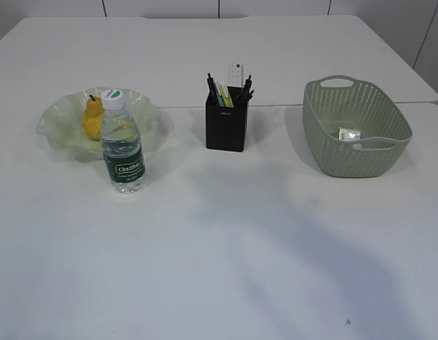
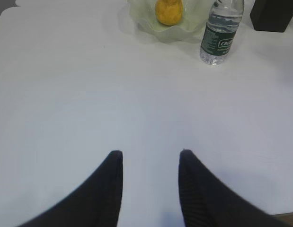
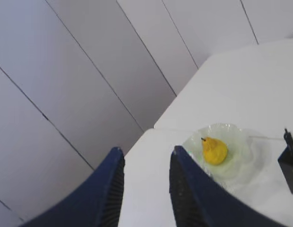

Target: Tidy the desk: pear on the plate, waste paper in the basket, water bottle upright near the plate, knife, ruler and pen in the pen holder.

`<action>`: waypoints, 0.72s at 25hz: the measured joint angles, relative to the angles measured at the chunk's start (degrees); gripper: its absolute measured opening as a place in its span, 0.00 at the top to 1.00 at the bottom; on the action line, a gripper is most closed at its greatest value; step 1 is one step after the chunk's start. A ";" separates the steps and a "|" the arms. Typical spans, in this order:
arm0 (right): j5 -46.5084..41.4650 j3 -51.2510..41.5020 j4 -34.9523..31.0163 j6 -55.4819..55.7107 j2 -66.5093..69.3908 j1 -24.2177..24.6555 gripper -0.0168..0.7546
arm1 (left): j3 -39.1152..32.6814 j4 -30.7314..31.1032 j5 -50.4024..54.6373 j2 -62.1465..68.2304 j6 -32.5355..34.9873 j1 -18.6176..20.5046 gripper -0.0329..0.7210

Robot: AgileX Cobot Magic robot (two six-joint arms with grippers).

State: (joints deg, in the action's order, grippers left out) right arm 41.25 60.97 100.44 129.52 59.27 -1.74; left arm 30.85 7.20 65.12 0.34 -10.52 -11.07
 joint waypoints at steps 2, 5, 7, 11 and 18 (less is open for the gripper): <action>-1.73 0.00 -3.37 -2.78 -0.68 0.00 0.66 | 0.00 0.00 0.00 0.00 0.00 0.00 0.60; -3.11 0.00 -8.90 -7.17 -1.06 0.00 0.66 | 0.00 0.00 0.00 0.00 0.00 0.00 0.60; -3.46 0.00 -11.48 -9.57 -1.15 0.00 0.66 | 0.00 0.00 0.00 0.00 0.00 0.00 0.60; -4.82 0.00 -11.91 -10.79 -1.15 0.00 0.66 | 0.00 0.00 0.00 0.00 0.00 0.00 0.60; -6.30 0.00 -1.16 -8.26 -1.15 0.00 0.66 | 0.00 0.00 0.00 0.00 0.00 0.00 0.61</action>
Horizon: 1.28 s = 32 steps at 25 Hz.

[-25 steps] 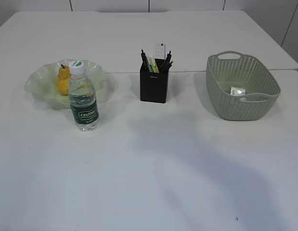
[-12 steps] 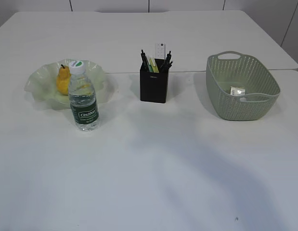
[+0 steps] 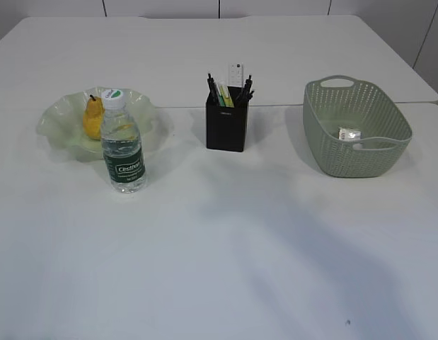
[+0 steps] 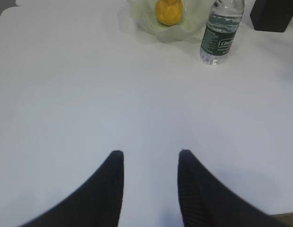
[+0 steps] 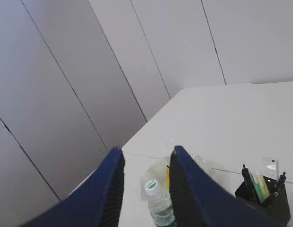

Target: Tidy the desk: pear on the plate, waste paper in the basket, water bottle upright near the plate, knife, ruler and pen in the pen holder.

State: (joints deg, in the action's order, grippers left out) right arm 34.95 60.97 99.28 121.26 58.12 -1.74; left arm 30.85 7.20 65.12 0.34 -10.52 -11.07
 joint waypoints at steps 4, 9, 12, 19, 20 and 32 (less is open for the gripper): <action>0.00 0.00 2.29 0.70 0.00 0.00 0.66 | 0.00 0.00 0.00 0.00 0.00 0.00 0.61; -0.37 0.00 -0.31 -3.56 0.00 0.00 0.66 | 0.00 0.00 0.00 0.00 0.00 0.00 0.61; -0.84 0.00 -4.75 -11.63 0.00 0.00 0.66 | 0.00 0.00 0.00 0.00 0.00 0.00 0.62; -6.88 0.00 -17.60 -25.28 0.57 0.00 0.66 | 0.00 0.00 0.00 0.00 0.00 0.00 0.63; -7.66 0.00 -19.32 -26.83 0.84 0.00 0.66 | 0.00 0.00 0.00 0.00 0.00 0.00 0.63; -22.71 0.00 -37.42 -46.44 3.17 -1.22 0.66 | 0.00 0.00 0.00 0.00 0.00 0.00 0.64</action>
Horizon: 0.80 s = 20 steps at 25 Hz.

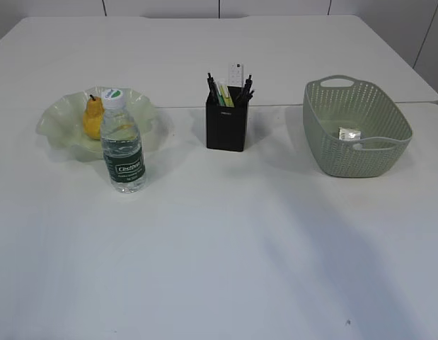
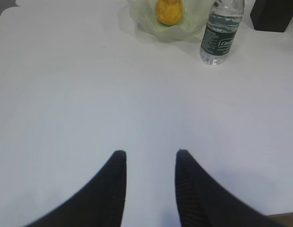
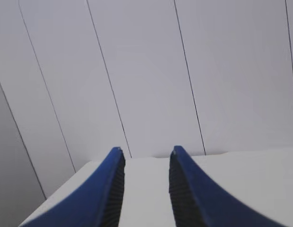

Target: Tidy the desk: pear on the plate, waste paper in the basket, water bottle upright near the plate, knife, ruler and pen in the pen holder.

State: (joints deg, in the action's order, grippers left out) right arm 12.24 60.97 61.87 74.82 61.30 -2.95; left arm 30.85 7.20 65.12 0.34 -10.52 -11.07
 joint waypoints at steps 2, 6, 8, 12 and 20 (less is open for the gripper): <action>-0.76 0.00 -1.48 -1.38 0.89 0.00 0.66 | 0.00 0.00 0.00 0.00 0.00 0.00 0.64; -4.38 0.00 -8.80 -9.63 1.12 0.00 0.66 | 0.00 0.00 0.00 0.00 0.00 0.00 0.64; -7.33 0.00 -12.29 -15.37 1.12 0.00 0.66 | 0.00 0.00 0.00 0.00 0.00 0.00 0.64; -12.24 0.00 -16.75 -22.01 1.21 0.00 0.66 | 0.00 0.00 0.00 0.00 0.00 0.00 0.64; -23.06 0.00 -35.57 -53.37 1.21 -3.85 0.66 | 0.00 0.00 0.00 0.00 0.00 0.00 0.64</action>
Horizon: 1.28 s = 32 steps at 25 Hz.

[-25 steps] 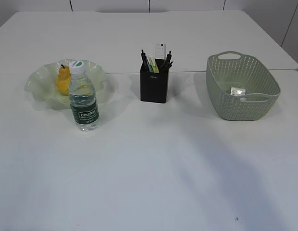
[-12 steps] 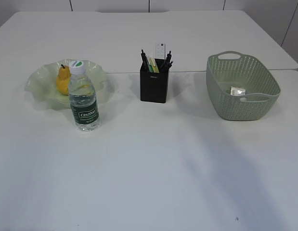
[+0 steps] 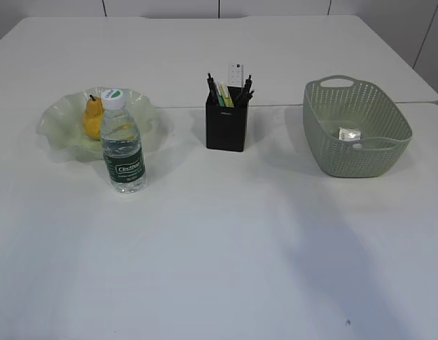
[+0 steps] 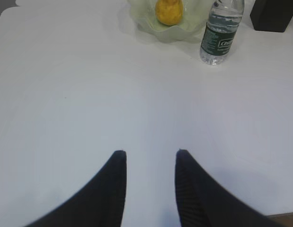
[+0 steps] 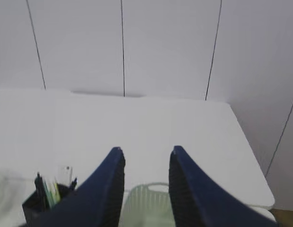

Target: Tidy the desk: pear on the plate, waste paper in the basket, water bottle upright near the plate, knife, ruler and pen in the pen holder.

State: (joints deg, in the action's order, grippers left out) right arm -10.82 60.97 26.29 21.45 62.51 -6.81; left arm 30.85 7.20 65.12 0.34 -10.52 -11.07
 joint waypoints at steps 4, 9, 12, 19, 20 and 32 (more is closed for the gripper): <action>-5.44 0.00 -4.45 -8.44 0.00 -2.74 0.66 | 0.00 0.00 0.00 0.00 0.00 0.00 0.64; -11.07 0.00 -7.67 -11.48 -0.82 -3.00 0.66 | 0.00 0.00 0.00 0.00 0.00 0.00 0.64; -12.23 0.00 -11.84 -16.51 -2.96 -3.00 0.66 | 0.00 0.00 0.00 0.00 0.00 0.00 0.64; -17.57 0.00 -15.16 -20.15 -7.62 -3.00 0.66 | 0.00 -0.04 0.11 0.00 -0.33 0.00 0.64; -18.77 0.00 -15.16 -20.45 -8.24 -3.00 0.66 | 0.00 -0.04 0.11 0.00 -0.31 0.00 0.64; -23.76 0.00 -11.07 -20.92 -13.03 -3.00 0.66 | 0.00 -0.04 0.11 0.00 -0.07 0.00 0.64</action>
State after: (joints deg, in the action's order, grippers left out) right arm -34.58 60.97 15.23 0.53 49.48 -9.80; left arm 30.85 7.16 65.23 0.34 -10.59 -11.07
